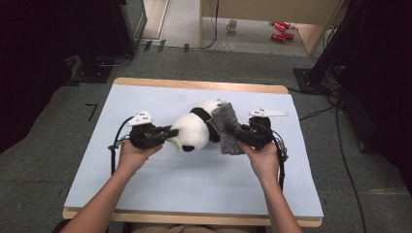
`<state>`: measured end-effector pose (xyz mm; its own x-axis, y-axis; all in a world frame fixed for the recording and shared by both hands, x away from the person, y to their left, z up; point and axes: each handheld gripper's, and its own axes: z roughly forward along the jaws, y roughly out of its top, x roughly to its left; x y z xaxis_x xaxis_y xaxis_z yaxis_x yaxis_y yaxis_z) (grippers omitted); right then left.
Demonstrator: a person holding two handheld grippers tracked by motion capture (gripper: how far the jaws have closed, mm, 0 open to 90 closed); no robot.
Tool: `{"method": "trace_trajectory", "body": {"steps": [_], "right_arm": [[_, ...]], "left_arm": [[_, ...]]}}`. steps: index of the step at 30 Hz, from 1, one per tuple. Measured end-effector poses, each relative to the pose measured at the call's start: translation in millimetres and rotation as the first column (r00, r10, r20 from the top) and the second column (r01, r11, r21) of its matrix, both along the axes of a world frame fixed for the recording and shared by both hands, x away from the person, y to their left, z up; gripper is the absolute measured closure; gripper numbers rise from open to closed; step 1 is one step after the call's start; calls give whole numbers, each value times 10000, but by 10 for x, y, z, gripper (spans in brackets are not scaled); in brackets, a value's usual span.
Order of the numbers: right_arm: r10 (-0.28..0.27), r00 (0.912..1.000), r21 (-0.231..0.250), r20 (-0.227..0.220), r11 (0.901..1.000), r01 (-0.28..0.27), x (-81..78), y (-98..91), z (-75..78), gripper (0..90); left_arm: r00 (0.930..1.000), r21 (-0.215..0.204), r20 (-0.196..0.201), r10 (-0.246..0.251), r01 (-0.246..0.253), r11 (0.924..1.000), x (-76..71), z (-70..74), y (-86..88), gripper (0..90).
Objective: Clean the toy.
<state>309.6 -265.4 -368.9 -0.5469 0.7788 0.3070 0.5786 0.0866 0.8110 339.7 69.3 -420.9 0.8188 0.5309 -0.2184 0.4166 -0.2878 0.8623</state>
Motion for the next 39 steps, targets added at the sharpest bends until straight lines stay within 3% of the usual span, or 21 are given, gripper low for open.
{"method": "trace_trajectory", "body": {"steps": [3,8,13,19,24,29,37,39], "right_arm": [[419,9991,38,1,9991,-419,-35,185,23,768],[991,9949,31,-169,9951,-991,-92,472,-35,769],[1409,9883,-271,-582,9894,-1427,-111,710,-254,769],[1501,9877,-551,-442,9868,-1524,-123,748,-383,772],[2107,9763,-1043,-492,9711,-2148,-145,763,-461,775],[2392,9701,-1772,-401,9538,-2425,-187,828,-499,775],[2934,9520,-1189,-867,9458,-3023,-163,817,-622,780],[3111,9451,-1273,-996,9381,-3222,-168,831,-656,780]], "left_arm": [[9982,541,-289,-516,531,9971,-75,-94,-208,738],[9977,253,-491,-469,482,9985,-101,-148,-260,726],[9974,149,-674,-234,245,9996,-78,-143,-250,724],[9937,241,-1106,-159,187,9995,-50,-169,-248,725],[9927,297,-1202,-136,173,9994,-31,-184,-237,725],[9919,314,-1266,-83,124,9994,-15,-193,-227,725],[9911,372,-1328,-36,86,9993,6,-196,-215,724],[9910,392,-1338,-50,103,9992,10,-195,-211,723]]}}
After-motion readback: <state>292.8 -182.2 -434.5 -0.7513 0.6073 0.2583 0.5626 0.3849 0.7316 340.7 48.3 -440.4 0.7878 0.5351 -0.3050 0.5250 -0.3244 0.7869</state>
